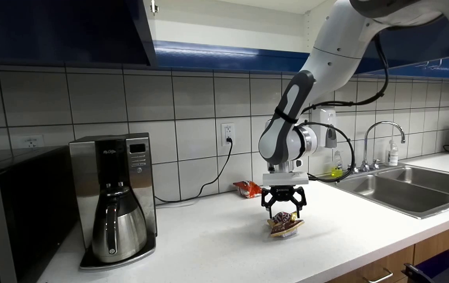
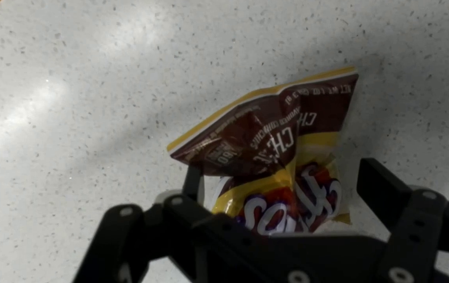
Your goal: Put the brown packet inside the cabinet
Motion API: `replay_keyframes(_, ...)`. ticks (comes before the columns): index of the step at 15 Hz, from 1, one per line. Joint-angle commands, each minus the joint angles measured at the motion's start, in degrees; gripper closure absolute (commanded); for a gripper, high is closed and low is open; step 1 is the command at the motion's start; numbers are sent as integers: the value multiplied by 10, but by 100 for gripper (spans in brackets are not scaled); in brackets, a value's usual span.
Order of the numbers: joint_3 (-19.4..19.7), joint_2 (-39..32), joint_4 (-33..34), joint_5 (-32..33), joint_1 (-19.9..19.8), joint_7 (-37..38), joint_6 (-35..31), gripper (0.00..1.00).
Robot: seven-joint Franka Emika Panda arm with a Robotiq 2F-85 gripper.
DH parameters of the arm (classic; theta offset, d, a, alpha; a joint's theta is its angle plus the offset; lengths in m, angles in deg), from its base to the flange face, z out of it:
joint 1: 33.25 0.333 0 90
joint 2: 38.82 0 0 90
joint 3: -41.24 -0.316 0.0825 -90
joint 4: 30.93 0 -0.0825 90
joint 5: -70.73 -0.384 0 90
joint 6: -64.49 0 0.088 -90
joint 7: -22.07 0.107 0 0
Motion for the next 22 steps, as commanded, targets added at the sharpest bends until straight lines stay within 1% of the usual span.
replay_keyframes(1, 10, -14, 20, 6, 13, 21, 2, 0)
replay_keyframes(3, 12, -19, 25, 5, 15, 21, 3, 0)
replay_keyframes(4, 13, -21, 27, 6, 16, 21, 4, 2)
replay_keyframes(5, 14, -24, 29, 6, 17, 21, 3, 27)
replay_keyframes(7, 15, -29, 33, 7, 19, 20, 3, 29)
replay_keyframes(8, 14, -32, 35, 6, 20, 18, 3, 36)
replay_keyframes(10, 15, -36, 38, 7, 22, 18, 2, 53)
replay_keyframes(16, 16, -41, 43, 7, 26, 15, 3, 98)
replay_keyframes(18, 16, -39, 42, 6, 25, 12, 0, 100)
replay_keyframes(22, 6, -12, 16, 3, 15, -29, -42, 100)
